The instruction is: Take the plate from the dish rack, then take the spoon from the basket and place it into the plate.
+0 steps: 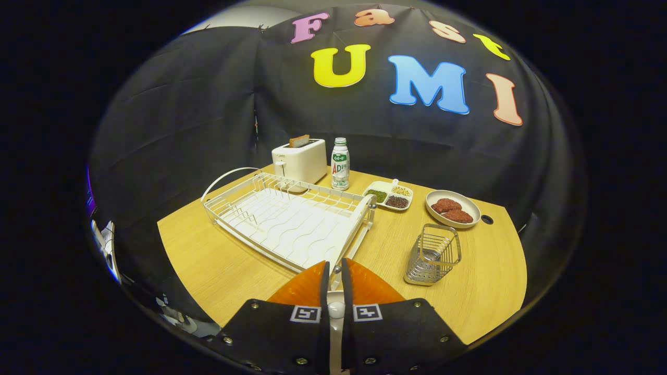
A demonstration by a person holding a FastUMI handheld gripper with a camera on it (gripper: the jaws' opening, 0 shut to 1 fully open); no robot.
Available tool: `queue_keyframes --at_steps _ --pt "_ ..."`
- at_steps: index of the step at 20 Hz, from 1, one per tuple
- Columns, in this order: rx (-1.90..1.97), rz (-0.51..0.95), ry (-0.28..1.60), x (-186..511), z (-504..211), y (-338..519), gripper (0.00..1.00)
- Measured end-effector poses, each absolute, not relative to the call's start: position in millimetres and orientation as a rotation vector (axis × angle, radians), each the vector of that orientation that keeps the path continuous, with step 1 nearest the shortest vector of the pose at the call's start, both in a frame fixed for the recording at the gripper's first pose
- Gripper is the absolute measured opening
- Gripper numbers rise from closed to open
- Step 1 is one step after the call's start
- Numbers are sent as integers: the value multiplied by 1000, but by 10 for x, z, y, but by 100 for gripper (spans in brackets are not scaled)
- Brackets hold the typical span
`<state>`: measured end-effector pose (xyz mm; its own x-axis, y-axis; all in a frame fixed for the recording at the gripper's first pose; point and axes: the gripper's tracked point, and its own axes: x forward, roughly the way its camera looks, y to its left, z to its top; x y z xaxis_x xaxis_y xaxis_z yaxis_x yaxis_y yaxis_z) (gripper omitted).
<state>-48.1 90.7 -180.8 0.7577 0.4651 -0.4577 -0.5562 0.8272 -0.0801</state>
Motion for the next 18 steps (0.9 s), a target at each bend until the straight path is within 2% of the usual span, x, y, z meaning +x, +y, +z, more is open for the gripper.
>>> queue_keyframes --at_steps 4,8,10,12,13,14,18 --pt "-214 578 432 -498 -1899 863 8" --pt "-171 547 446 -488 -1941 726 13" --pt "-150 541 441 -504 -1888 681 18" --pt "-166 485 409 -451 -1777 479 30" --pt "-166 459 380 -448 -1663 372 44" --pt "-165 429 352 -434 -1542 258 47" --pt "-172 284 215 -400 -907 -341 47"
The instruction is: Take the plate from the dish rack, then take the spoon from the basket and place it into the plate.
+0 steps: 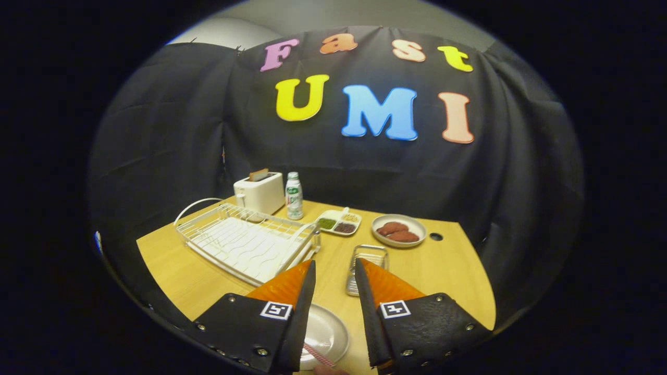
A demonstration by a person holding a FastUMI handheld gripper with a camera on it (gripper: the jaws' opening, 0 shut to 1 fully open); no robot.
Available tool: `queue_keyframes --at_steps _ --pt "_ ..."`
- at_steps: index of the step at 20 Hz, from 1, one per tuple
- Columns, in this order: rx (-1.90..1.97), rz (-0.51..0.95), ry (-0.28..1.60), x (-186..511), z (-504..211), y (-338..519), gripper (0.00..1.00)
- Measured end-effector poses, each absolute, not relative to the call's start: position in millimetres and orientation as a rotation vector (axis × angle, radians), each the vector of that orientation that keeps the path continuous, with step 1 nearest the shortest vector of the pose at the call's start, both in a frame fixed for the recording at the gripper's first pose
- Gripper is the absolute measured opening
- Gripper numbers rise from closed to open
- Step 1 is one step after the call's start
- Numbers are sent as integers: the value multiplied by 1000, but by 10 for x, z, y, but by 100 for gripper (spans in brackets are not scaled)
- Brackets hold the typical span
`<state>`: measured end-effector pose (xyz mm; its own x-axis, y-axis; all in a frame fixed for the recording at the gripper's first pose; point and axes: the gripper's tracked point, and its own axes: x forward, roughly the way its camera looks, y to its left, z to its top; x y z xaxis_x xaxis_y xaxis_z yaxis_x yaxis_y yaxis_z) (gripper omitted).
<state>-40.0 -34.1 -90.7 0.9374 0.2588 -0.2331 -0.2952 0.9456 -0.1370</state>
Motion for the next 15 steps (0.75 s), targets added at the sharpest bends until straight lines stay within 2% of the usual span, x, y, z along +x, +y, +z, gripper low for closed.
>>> queue_keyframes --at_steps 7,10,15 --pt "-109 103 27 -376 -109 -1029 47" --pt "-115 39 -54 -290 26 -1279 96" --pt "-138 21 -71 -42 -240 -1576 97"
